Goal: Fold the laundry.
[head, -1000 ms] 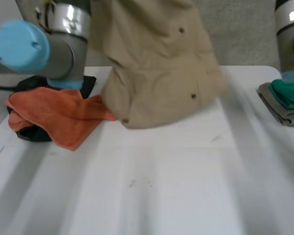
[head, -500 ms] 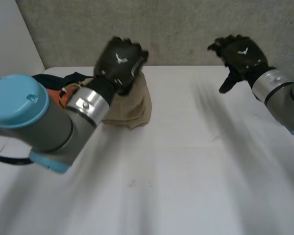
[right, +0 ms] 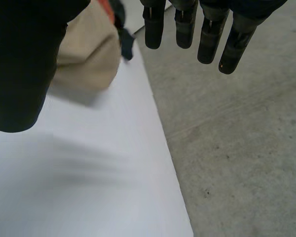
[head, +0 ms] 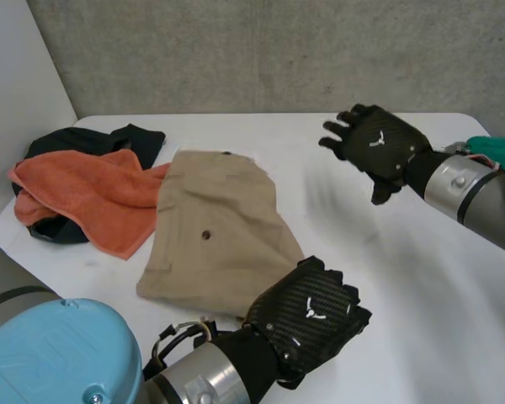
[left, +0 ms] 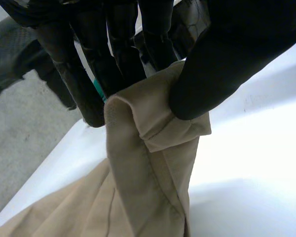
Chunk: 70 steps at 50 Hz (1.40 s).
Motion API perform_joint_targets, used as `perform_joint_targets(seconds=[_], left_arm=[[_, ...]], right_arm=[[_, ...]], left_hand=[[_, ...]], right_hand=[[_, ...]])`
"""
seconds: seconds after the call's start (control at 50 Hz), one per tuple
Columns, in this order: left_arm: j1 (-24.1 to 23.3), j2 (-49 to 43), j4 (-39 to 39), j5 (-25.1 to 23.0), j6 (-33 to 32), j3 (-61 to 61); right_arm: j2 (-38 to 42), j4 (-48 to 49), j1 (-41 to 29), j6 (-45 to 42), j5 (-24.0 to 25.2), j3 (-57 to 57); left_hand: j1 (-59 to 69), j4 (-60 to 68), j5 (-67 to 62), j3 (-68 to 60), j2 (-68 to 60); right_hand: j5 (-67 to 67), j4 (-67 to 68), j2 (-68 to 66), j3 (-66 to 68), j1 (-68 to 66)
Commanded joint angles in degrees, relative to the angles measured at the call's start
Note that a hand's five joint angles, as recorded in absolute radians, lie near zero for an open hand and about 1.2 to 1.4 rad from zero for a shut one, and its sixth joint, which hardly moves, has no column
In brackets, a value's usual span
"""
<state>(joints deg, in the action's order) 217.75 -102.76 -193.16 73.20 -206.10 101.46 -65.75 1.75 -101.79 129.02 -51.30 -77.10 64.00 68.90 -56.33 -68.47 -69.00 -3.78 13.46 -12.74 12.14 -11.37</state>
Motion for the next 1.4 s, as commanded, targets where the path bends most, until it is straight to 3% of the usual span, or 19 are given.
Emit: perform_joint_targets(seconds=[0.02,0.22,0.44,0.66,0.74,0.76,0.88,0.9,1.04,1.14,1.28,1.38,1.4], left_arm=[[1.6,0.8,2.0,0.5,-0.1,0.7],[0.4,1.8,2.8,0.7,0.0,2.2],[0.7,8.1,7.9,7.4,0.1,5.3],[1.4,12.0,8.6,8.8,0.6,7.6],[1.5,12.0,8.6,8.8,0.6,7.2],[1.5,12.0,8.5,8.8,0.5,7.1],[5.4,12.1,7.8,8.7,0.2,5.9],[6.0,12.2,7.6,8.7,0.2,5.6],[13.7,12.0,2.8,8.5,0.4,3.4],[15.7,8.9,-4.1,8.5,0.0,1.7],[15.9,2.4,-7.8,8.9,0.1,-1.2],[16.0,-1.1,-8.1,8.9,-0.1,-1.9],[16.0,-1.7,-8.1,8.9,-0.1,-2.1]], right_arm=[[-0.1,-1.2,0.0,-10.3,1.0,-2.7],[3.9,-2.5,-0.7,-14.7,6.5,3.2],[16.1,-1.8,-9.7,-12.5,7.2,12.5],[28.9,13.8,-15.5,-1.5,5.9,19.7],[31.4,17.6,-15.5,1.7,3.8,22.1],[31.6,18.4,-15.5,2.0,2.5,22.7],[26.7,18.1,-15.4,2.6,-6.3,20.9],[22.8,16.9,-14.5,2.5,-9.0,19.0],[9.3,5.9,-6.0,0.4,-13.5,8.1],[-2.8,-16.0,-0.7,-4.5,-14.4,-2.8],[-8.7,-39.6,0.3,-9.4,-14.3,-14.2],[-9.9,-42.4,0.0,-3.0,-12.2,-16.9],[-10.2,-41.9,-0.2,0.8,-11.6,-16.1]], left_hand=[[16.0,11.1,-13.7,-11.5,-11.0],[16.0,11.1,-13.7,-11.5,-11.0],[16.0,11.1,-13.7,-11.5,-11.0],[16.0,11.1,-13.7,-11.5,-11.0],[16.0,11.1,-13.7,-11.5,-11.0],[16.0,11.1,-13.7,-11.5,-11.0],[16.0,11.1,-13.7,-11.5,-11.0],[16.0,11.1,-13.7,-11.5,-11.0],[16.0,11.1,-13.7,-11.5,-11.0],[16.0,11.1,-13.7,-11.5,-11.0],[16.0,11.1,-13.7,-11.5,-11.0],[16.0,11.1,-13.7,-11.5,-11.0],[16.0,11.1,-13.7,-11.5,-11.0]], right_hand=[[3.8,-3.5,2.7,-2.1,1.4],[3.8,-3.5,2.7,-2.1,1.4],[3.8,-3.5,2.7,-2.1,1.4],[3.8,-3.5,2.7,-2.1,1.4],[-42.3,42.6,-43.3,43.9,-44.7],[-66.0,66.3,-67.0,67.6,-68.4],[-66.2,66.5,-67.3,67.9,-68.6],[-66.2,66.5,-67.3,67.9,-68.6],[-66.2,66.5,-67.3,67.9,-68.6],[-66.2,66.5,-67.3,67.9,-68.6],[-66.2,66.5,-67.3,67.9,-68.6],[-66.2,66.5,-67.3,67.9,-68.6],[-55.3,55.6,-56.3,56.9,-57.7]])
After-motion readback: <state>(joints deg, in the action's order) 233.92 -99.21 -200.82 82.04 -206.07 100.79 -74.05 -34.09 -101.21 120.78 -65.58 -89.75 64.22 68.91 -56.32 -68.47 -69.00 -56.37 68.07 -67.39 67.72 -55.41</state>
